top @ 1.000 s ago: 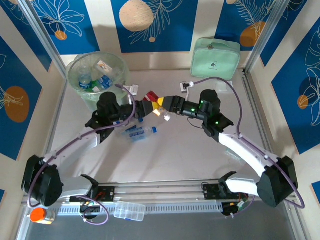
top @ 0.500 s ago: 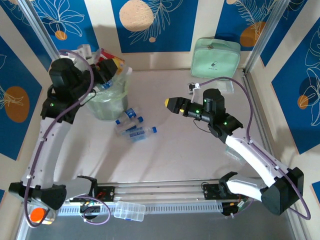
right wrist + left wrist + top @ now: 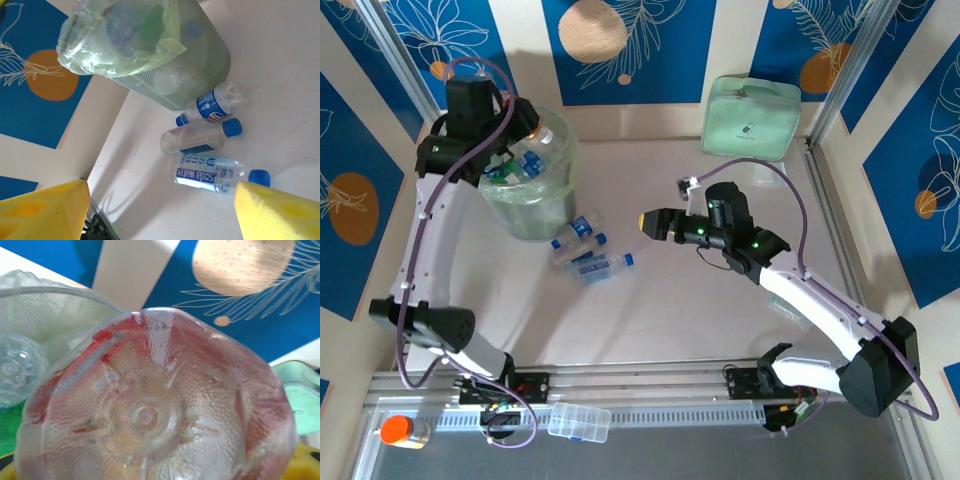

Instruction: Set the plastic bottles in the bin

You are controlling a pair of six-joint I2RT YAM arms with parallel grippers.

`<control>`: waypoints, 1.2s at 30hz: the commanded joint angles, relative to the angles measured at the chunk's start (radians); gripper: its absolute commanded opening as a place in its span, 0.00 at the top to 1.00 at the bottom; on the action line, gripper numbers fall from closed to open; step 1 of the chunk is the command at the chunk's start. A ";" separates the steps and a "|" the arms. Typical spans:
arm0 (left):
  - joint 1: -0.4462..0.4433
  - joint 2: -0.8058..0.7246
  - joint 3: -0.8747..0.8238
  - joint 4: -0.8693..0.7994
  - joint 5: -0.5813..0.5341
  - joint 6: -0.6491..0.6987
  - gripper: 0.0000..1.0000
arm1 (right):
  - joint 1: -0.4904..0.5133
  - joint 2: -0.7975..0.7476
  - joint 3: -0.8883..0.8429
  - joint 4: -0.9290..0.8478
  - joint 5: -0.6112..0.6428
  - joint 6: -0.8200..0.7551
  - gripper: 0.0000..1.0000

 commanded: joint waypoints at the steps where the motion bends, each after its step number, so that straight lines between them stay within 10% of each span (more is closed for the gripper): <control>1: 0.013 0.033 0.124 -0.177 -0.137 0.080 0.88 | 0.014 -0.001 0.008 -0.019 0.018 -0.038 0.24; 24: 0.095 -0.054 -0.195 -0.177 -0.319 0.130 0.86 | 0.041 0.057 -0.020 0.018 0.009 -0.042 0.24; 36: 0.087 -0.183 -0.354 0.057 -0.168 0.130 0.33 | 0.046 0.082 -0.018 0.016 0.013 -0.044 0.24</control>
